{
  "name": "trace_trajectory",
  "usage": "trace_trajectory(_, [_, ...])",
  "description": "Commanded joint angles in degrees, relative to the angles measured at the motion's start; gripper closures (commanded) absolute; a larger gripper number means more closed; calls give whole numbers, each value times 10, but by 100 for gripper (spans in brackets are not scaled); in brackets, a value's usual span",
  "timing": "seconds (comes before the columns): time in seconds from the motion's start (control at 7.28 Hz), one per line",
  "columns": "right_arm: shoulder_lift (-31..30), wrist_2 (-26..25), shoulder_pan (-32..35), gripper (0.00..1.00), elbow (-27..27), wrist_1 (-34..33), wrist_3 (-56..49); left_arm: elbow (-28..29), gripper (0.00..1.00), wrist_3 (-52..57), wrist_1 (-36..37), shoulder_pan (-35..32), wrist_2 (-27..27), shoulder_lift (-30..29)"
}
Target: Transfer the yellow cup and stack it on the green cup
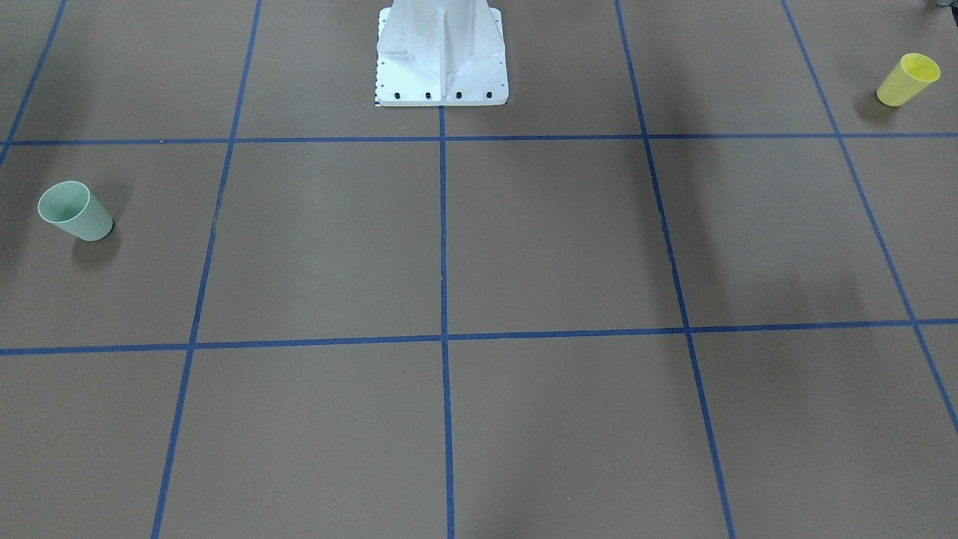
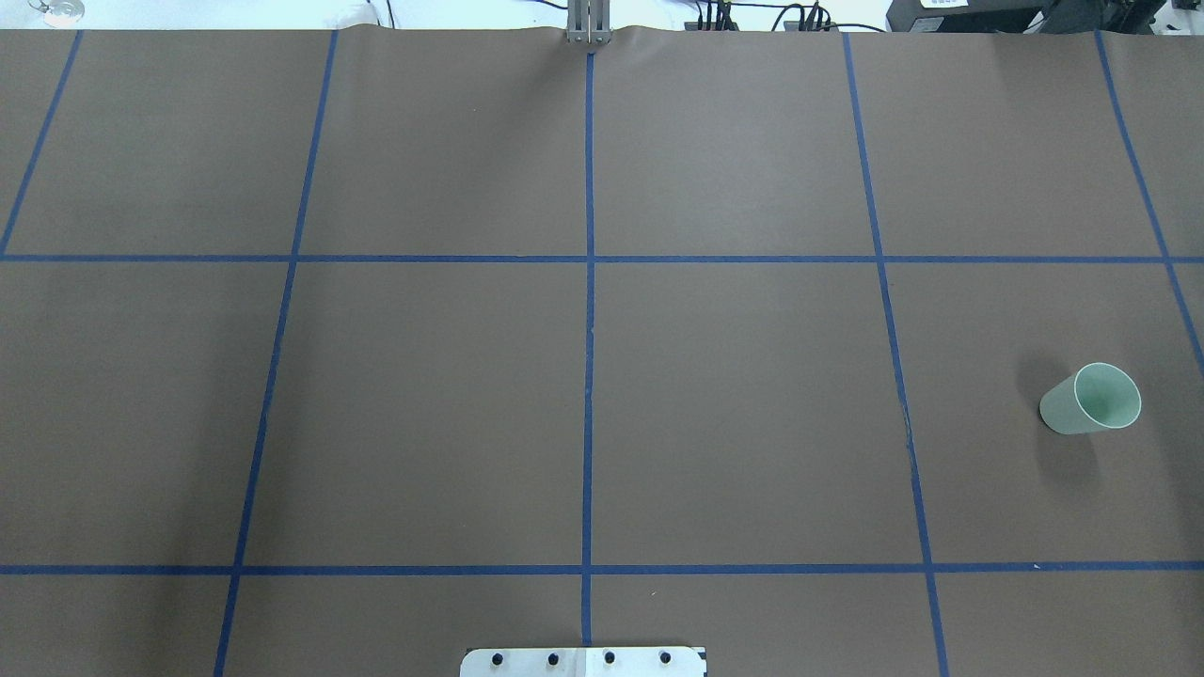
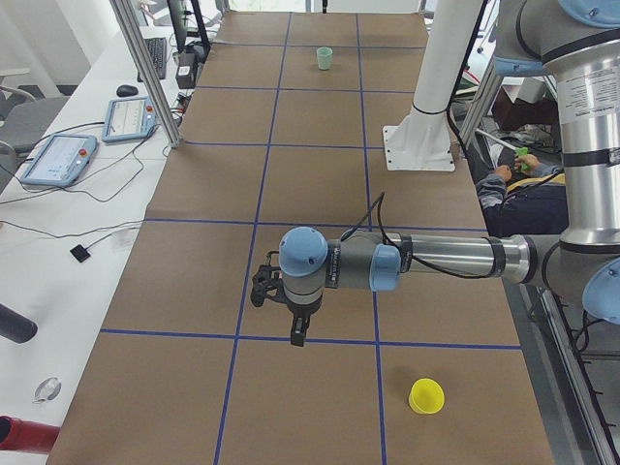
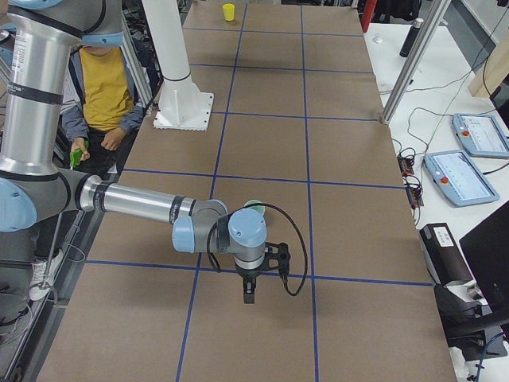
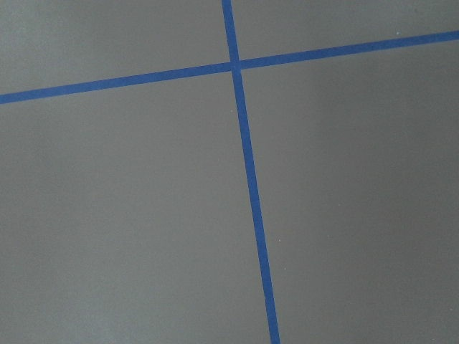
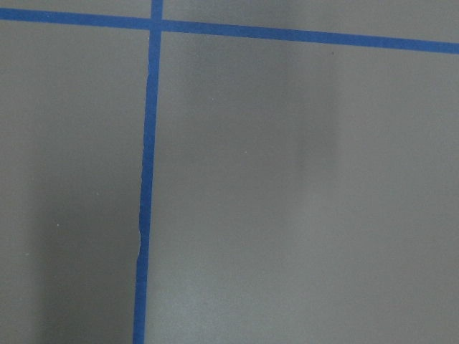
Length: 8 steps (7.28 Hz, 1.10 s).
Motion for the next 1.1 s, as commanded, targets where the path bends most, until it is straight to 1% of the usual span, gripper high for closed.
trace_trajectory(0.0, [-2,0,0,0,1,0,0,0,0,0,0,2,0,0])
trace_trajectory(0.27, [-2,0,0,0,0,0,0,-3,0,0,0,2,-3,0])
trace_trajectory(0.55, [-10,1,0,0,0,17,0,-2,0,-4,0,2,-1,-7])
trace_trajectory(0.82, [-12,1,0,0,0,17,-2,-18,0,-6,-1,1,-5,-16])
trace_trajectory(0.96, [-9,0,0,0,-15,17,2,-15,0,-5,-10,1,-2,-30])
